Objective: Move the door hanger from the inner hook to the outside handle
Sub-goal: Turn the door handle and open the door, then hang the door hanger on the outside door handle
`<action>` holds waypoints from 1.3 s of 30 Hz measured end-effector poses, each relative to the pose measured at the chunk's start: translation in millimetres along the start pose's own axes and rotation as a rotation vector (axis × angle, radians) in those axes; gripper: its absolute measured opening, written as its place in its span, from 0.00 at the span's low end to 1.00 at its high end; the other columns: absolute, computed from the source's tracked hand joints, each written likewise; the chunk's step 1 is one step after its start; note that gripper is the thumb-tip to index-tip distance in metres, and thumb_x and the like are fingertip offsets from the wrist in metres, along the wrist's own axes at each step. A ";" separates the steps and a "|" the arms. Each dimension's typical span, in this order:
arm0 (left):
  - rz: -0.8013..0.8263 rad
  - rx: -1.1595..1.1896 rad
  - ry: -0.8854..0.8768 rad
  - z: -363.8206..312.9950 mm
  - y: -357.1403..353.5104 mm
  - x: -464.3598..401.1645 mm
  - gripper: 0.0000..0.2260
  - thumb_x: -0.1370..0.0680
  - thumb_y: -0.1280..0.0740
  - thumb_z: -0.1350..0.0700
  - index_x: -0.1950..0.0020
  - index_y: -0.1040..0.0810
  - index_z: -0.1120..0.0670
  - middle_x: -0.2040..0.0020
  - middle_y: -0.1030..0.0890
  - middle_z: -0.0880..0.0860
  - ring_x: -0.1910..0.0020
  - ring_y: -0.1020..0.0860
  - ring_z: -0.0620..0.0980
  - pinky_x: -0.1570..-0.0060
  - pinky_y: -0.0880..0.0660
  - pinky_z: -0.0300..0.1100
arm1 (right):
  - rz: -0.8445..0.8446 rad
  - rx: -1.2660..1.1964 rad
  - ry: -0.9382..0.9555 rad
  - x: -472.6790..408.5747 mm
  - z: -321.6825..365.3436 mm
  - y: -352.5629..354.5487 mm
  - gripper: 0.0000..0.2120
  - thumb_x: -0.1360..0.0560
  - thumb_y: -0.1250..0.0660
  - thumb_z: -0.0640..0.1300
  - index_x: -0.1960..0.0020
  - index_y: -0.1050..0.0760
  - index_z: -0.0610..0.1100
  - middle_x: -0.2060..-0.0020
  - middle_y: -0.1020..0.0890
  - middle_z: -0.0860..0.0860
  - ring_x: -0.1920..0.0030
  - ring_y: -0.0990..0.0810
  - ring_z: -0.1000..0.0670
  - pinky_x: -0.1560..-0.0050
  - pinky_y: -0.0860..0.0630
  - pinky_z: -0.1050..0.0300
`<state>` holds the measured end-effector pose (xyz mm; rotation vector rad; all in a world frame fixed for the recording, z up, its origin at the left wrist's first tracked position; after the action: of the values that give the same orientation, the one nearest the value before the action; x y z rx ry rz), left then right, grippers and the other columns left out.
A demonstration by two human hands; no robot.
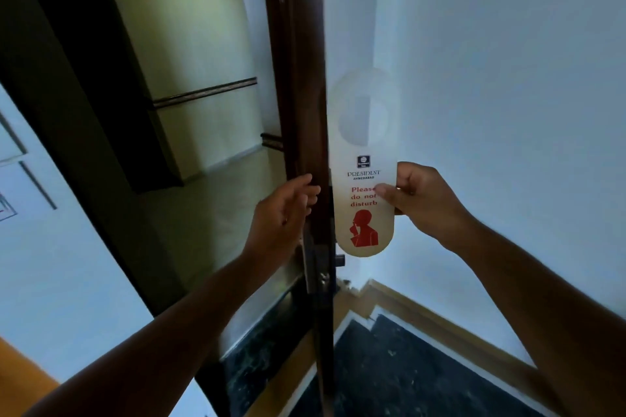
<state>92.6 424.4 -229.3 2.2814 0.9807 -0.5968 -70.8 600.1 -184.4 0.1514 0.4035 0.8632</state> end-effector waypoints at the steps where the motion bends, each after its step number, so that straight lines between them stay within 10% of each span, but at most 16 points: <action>1: 0.005 0.032 -0.020 -3.4 3.7 -5.6 0.15 0.17 0.39 0.53 0.31 0.26 0.56 0.42 0.17 0.50 0.44 0.18 0.43 0.46 0.19 0.42 | -0.043 0.021 0.009 4.9 5.6 -1.6 0.08 0.23 0.34 0.38 0.45 0.20 0.42 0.48 0.14 0.50 0.50 0.14 0.48 0.51 0.17 0.46; 13: 0.244 0.499 0.054 1.0 -18.5 -44.3 0.08 0.17 0.40 0.53 0.44 0.21 0.47 0.50 0.14 0.44 0.47 0.16 0.47 0.54 0.18 0.41 | -0.252 0.104 0.013 20.2 36.4 -30.0 0.10 0.24 0.31 0.45 0.44 0.21 0.53 0.45 0.16 0.56 0.50 0.15 0.56 0.53 0.17 0.59; 28: 0.285 0.324 0.203 108.5 -126.9 -112.5 0.08 0.20 0.33 0.52 0.45 0.22 0.54 0.48 0.16 0.50 0.55 0.16 0.43 0.63 0.19 0.35 | -0.338 0.080 -0.152 -70.9 -90.0 13.1 0.02 0.24 0.32 0.45 0.52 0.21 0.48 0.51 0.15 0.55 0.54 0.15 0.55 0.59 0.19 0.59; 39: 0.281 0.319 0.274 201.2 -169.4 -154.2 0.02 0.19 0.34 0.54 0.49 0.22 0.47 0.53 0.16 0.40 0.57 0.16 0.39 0.66 0.21 0.32 | -0.100 0.974 -0.432 -129.1 -203.8 14.9 0.16 0.21 0.37 0.47 0.35 0.26 0.44 0.48 0.17 0.42 0.49 0.17 0.43 0.52 0.20 0.49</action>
<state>-167.0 310.0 -340.9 2.7795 0.7017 -0.3443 -238.6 504.6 -329.8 1.1844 0.3894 0.4524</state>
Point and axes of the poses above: each hand's wrist, its own x-axis away from the middle knuckle, its own y-axis out of the back of the hand, z = x × y, the point moved 1 cm from there along -x, towards the middle knuckle
